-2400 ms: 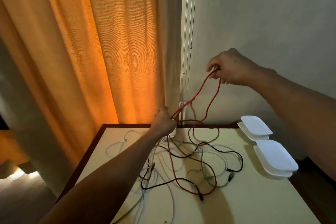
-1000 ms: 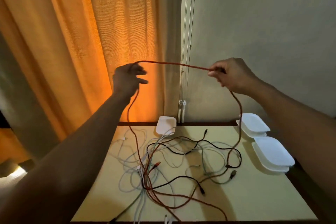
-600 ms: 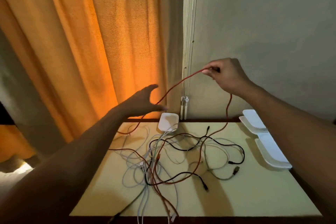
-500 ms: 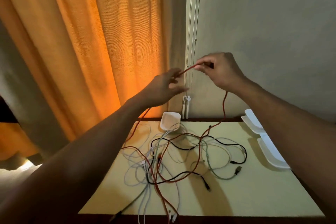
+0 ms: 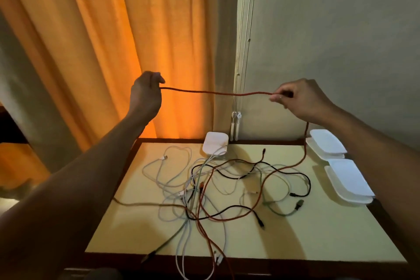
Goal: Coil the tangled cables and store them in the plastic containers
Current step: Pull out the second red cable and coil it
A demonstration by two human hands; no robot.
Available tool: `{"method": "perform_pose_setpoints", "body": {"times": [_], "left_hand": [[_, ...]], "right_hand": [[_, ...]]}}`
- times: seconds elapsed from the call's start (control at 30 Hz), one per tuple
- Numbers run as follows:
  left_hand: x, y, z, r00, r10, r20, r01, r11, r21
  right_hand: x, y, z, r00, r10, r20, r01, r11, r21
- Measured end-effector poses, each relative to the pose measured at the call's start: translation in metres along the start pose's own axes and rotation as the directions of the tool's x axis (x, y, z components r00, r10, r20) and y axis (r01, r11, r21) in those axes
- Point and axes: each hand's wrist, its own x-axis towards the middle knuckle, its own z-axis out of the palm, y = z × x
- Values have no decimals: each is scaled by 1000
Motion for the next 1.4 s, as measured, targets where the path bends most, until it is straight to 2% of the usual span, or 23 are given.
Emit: {"method": "perform_pose_setpoints", "body": {"times": [0.07,0.13,0.17,0.23,0.3,0.37,0.4,0.47,0.57,0.8,0.87,1.0,1.1,1.23,1.33,1.4], "left_hand": [[-13,-18,2,995,-68,72,69,997,-18],[-31,-25,12,977,-131,167,151,982,-115],[-39,-24,18,964,-150,219,190,966,-175],[-51,-17,31,942,-147,301,224,945,-237],[-60,-5,42,933,-105,345,199,947,-252],[-66,7,50,928,-60,368,171,945,-278],[-67,11,53,928,-45,370,160,945,-286],[-68,15,56,925,-27,378,148,944,-294],[-69,17,55,921,-10,389,145,937,-318],[-68,22,53,925,4,379,159,903,-399],[-67,18,53,918,24,395,141,913,-383],[-78,-9,56,883,-30,469,141,969,-203],[-98,-40,61,833,-107,544,149,988,-34],[-126,-70,65,788,-79,611,6,993,121],[-138,-77,63,814,-8,580,-69,992,110],[-141,-82,61,860,-28,509,-34,993,113]], "right_hand": [[-6,5,19,999,41,-7,-42,994,-98],[-17,3,45,996,59,-70,-77,954,-290],[-25,-3,60,993,31,-116,-65,951,-303],[-45,-29,90,993,-8,-121,-6,993,-115],[-68,-54,126,996,-17,90,9,995,98],[-95,-69,170,926,-31,377,-26,989,144],[-109,-74,192,879,-17,477,-49,991,127],[-135,-78,230,816,65,574,-108,993,41],[-164,-77,269,782,169,600,-133,986,-105],[-186,-60,307,799,215,561,-108,970,-218],[-184,-57,308,818,219,532,-131,971,-198],[-160,-55,288,869,218,445,-271,961,58],[-133,-55,259,910,202,362,-307,916,258],[-101,-55,220,933,254,255,-341,850,402],[-80,-52,192,959,229,166,-278,872,403],[-63,-50,172,967,238,92,-255,868,427]]}}
